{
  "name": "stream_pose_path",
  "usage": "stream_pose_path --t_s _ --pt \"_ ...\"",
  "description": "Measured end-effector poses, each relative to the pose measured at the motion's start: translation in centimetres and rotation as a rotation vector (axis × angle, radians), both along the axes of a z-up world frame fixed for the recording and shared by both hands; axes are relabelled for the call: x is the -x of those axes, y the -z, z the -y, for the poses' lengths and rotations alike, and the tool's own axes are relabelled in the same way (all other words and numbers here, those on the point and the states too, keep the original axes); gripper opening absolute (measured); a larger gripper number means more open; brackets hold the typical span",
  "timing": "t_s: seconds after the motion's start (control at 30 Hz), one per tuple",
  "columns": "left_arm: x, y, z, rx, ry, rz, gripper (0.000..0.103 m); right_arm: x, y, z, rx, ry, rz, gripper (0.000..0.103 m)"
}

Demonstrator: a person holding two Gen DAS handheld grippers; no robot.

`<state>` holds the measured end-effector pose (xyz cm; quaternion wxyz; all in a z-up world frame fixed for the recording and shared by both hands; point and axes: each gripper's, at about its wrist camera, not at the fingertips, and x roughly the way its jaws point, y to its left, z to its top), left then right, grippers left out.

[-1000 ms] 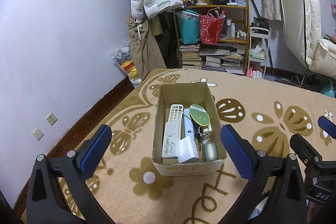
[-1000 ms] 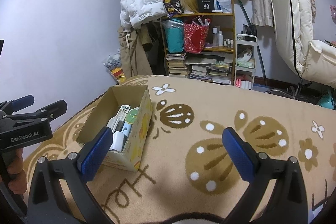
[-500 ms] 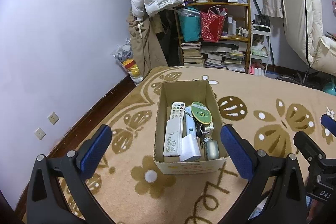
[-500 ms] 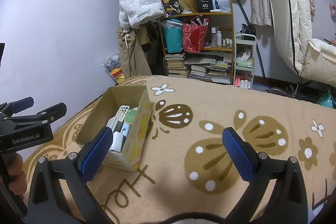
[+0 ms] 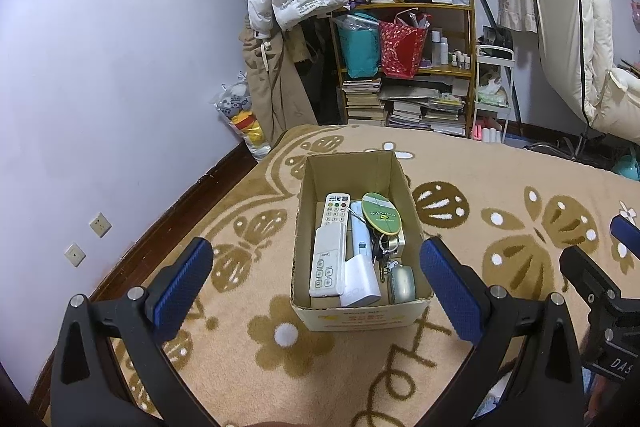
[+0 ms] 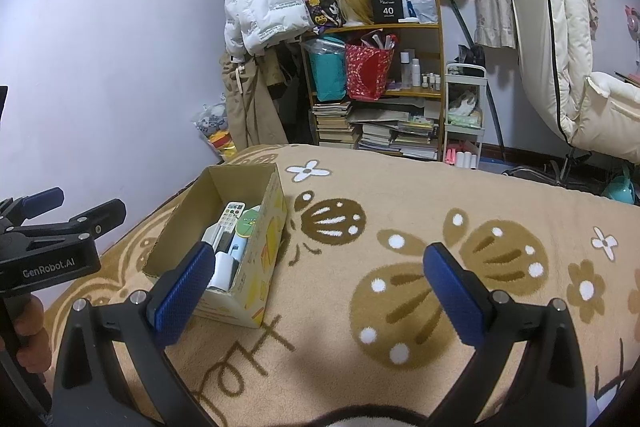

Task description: Organize rigid objects

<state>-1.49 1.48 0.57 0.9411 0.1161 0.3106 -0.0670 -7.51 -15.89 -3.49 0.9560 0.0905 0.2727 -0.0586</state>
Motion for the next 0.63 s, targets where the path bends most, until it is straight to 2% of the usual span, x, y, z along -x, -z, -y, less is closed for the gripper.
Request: stream_pose_path --t_s 0.63 --pt "0.07 -0.05 -0.04 -0.005 0.002 -0.006 0.102 -0.04 -0.09 0.04 -0.002 0.002 0.0 0.103"
